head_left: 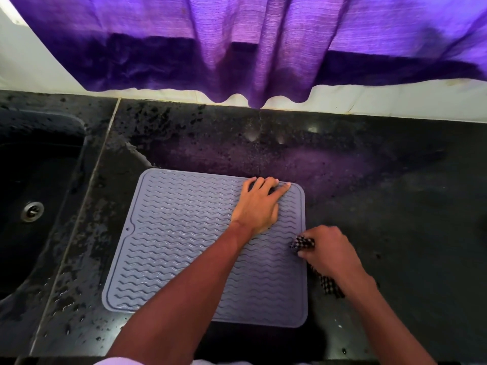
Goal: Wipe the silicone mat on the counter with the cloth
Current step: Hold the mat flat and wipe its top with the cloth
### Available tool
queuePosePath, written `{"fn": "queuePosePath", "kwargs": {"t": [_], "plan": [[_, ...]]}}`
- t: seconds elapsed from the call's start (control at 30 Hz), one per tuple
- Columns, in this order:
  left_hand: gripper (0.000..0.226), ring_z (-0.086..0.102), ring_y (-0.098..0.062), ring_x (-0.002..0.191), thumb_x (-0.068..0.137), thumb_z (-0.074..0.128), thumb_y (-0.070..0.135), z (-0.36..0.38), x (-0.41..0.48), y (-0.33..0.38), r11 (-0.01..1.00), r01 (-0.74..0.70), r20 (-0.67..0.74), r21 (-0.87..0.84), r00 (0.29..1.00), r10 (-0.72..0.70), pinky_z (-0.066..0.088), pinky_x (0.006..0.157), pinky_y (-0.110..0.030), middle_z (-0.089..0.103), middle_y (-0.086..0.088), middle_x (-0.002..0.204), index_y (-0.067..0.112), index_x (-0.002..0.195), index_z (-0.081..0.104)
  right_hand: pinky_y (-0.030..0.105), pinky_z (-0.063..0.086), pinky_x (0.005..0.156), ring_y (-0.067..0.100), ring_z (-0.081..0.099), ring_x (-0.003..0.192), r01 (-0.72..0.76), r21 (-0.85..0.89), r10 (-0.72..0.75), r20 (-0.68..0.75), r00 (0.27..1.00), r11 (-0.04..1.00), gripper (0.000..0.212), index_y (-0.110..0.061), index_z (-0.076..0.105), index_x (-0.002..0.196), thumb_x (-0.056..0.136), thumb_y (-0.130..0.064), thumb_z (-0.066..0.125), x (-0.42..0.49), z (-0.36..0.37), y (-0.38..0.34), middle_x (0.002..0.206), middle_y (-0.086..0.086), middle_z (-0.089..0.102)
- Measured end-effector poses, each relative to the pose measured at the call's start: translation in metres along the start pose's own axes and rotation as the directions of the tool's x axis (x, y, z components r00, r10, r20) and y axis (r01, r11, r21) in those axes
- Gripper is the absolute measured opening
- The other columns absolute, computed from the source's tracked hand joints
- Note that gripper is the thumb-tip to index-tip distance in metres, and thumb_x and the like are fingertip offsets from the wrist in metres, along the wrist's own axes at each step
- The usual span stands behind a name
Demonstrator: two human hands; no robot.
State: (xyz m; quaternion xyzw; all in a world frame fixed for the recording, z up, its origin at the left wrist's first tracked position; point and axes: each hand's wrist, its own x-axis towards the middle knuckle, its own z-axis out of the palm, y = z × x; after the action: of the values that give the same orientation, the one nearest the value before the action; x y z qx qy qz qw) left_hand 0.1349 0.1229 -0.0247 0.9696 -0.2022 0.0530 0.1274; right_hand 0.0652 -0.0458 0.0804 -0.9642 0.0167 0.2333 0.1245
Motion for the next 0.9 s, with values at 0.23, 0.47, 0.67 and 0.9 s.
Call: {"fn": "queuePosePath", "kwargs": {"t": [0.23, 0.47, 0.67, 0.9], "plan": [[0.059, 0.050, -0.024, 0.111, 0.086, 0.036, 0.031, 0.001, 0.001, -0.002, 0.996, 0.017, 0.009, -0.090, 1.000, -0.016, 0.031, 0.106, -0.043, 0.058, -0.001, 0.128, 0.027, 0.141, 0.057, 0.037, 0.051, 0.071, 0.028, 0.062, 0.087, 0.052, 0.028, -0.043, -0.277, 0.960, 0.998, 0.015, -0.025, 0.069, 0.095, 0.082, -0.020, 0.067, 0.046, -0.012, -0.022, 0.094, 0.002, 0.068], [0.058, 0.051, -0.023, 0.107, 0.086, 0.041, 0.028, 0.002, 0.002, -0.003, 0.998, 0.008, -0.009, -0.057, 1.000, -0.009, 0.026, 0.103, -0.040, 0.057, -0.001, 0.125, 0.028, 0.141, 0.057, 0.034, 0.047, 0.068, 0.022, 0.050, 0.095, 0.084, -0.024, -0.087, -0.275, 0.958, 0.996, 0.035, -0.022, 0.068, 0.108, 0.077, -0.007, 0.069, 0.024, 0.023, -0.027, 0.107, -0.001, 0.063], [0.056, 0.050, -0.024, 0.109, 0.087, 0.051, 0.025, 0.001, 0.002, -0.003, 0.999, 0.013, -0.002, -0.053, 1.000, -0.013, 0.029, 0.105, -0.042, 0.056, -0.002, 0.125, 0.029, 0.143, 0.055, 0.032, 0.052, 0.071, 0.019, 0.051, 0.098, 0.080, -0.015, -0.081, -0.205, 0.975, 0.997, 0.033, -0.024, 0.068, 0.109, 0.080, -0.010, 0.067, -0.001, 0.035, -0.032, 0.107, -0.003, 0.060], [0.056, 0.051, -0.023, 0.107, 0.086, 0.044, 0.026, 0.000, 0.002, -0.003, 0.998, 0.018, -0.012, -0.061, 1.000, -0.018, 0.026, 0.104, -0.040, 0.057, -0.001, 0.124, 0.028, 0.140, 0.058, 0.033, 0.055, 0.072, 0.020, 0.064, 0.083, 0.045, 0.175, -0.031, -0.083, 0.996, 0.984, 0.015, -0.026, 0.072, 0.090, 0.078, -0.019, 0.070, -0.006, 0.022, -0.022, 0.088, -0.004, 0.067]]}}
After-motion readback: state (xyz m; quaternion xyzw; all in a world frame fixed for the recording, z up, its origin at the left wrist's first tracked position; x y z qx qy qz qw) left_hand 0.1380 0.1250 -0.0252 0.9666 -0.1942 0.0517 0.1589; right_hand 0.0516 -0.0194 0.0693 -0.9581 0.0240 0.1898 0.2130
